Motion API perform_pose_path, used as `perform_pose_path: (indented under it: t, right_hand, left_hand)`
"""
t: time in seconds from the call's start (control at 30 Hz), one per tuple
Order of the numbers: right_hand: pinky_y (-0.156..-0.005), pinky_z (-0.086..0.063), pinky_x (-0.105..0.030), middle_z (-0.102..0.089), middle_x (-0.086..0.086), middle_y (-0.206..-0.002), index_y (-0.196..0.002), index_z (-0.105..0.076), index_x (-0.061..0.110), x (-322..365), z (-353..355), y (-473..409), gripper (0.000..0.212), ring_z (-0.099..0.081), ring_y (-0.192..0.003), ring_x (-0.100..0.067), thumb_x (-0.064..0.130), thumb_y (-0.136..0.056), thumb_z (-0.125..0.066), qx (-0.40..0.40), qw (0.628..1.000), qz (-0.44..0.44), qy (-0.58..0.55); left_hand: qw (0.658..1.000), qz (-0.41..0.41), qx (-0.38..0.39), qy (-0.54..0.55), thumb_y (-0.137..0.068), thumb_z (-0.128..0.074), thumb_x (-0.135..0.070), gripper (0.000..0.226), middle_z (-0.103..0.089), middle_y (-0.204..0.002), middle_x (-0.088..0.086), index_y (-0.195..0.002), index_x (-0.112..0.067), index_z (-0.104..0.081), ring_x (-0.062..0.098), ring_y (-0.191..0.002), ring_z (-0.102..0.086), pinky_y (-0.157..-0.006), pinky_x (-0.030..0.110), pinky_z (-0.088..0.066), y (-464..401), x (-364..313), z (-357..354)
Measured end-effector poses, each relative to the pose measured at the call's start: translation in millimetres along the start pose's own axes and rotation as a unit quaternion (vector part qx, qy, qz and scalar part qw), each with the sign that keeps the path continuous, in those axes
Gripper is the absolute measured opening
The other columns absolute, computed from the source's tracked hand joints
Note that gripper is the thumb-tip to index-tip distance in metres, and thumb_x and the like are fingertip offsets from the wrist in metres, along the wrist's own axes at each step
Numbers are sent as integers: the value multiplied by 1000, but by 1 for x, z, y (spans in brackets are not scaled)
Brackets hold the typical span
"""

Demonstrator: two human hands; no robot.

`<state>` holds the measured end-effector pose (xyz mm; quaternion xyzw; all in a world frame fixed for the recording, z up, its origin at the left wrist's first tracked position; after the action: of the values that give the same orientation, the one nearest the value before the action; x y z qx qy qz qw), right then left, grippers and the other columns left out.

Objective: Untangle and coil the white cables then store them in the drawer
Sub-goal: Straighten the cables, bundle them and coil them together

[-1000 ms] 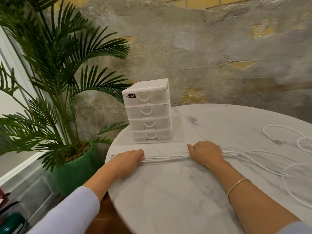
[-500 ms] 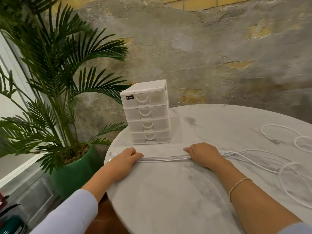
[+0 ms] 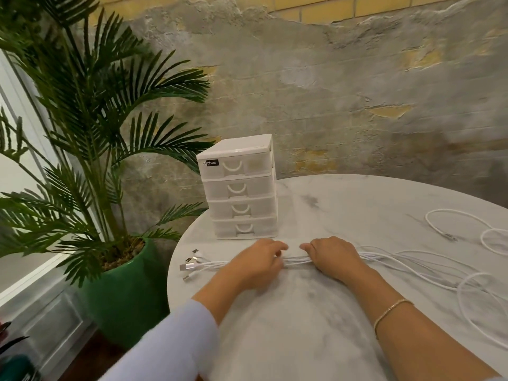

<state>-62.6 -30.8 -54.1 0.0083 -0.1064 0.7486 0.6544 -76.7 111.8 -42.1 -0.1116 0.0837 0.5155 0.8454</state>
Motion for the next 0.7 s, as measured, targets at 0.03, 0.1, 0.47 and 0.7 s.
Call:
perform_pose_path:
  t: [0.03, 0.1, 0.47, 0.7]
  right_hand:
    - [-83, -40, -31, -64, -6, -114, -110, -62, 14, -1, 1, 0, 47, -56, -108, -24, 42, -102, -25, -17, 1000, -3, -2]
    - [-79, -39, -30, -65, -5, -111, -108, -63, 16, -3, 3, -1, 47, -57, -105, -24, 42, -101, -25, -47, 999, -7, -1]
    - [-72, -36, -30, -67, -7, -105, -80, -62, 18, -11, 6, -6, 42, -56, -93, -27, 37, -98, -30, -76, 994, -59, -58]
    - [-65, -34, -28, -45, 1, -65, -53, -33, 21, -8, 3, 4, 42, -46, -72, -22, 32, -93, -36, -59, 995, -38, -64]
  left_hand:
    - [999, 8, -3, 39, -97, -36, -17, 39, -53, -132, 3, -133, -15, -50, 18, -124, -45, -100, 23, -33, -8, -9, -4]
    - [995, 37, -26, 93, -98, -34, -18, 34, -60, -123, 8, -118, -9, -60, 24, -117, -52, -96, 28, -40, -21, -20, -11]
    - [992, 82, -94, 26, -102, -22, -35, 43, -64, -107, 12, -109, -14, -59, 33, -102, -57, -81, 35, -41, -37, -23, -30]
    - [988, 120, -98, 16, -102, -20, -40, 55, -65, -109, 14, -106, -9, -65, 34, -103, -58, -85, 36, -42, -37, -17, -27]
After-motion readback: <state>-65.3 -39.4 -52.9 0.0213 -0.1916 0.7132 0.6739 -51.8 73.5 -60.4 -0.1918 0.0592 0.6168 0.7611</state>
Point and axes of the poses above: each hand's wrist, its own y-axis away from the middle knuckle, its own z-axis out of the back of the hand, x = y × z, the point moved 6 cm from there along -y, towards the middle knuckle
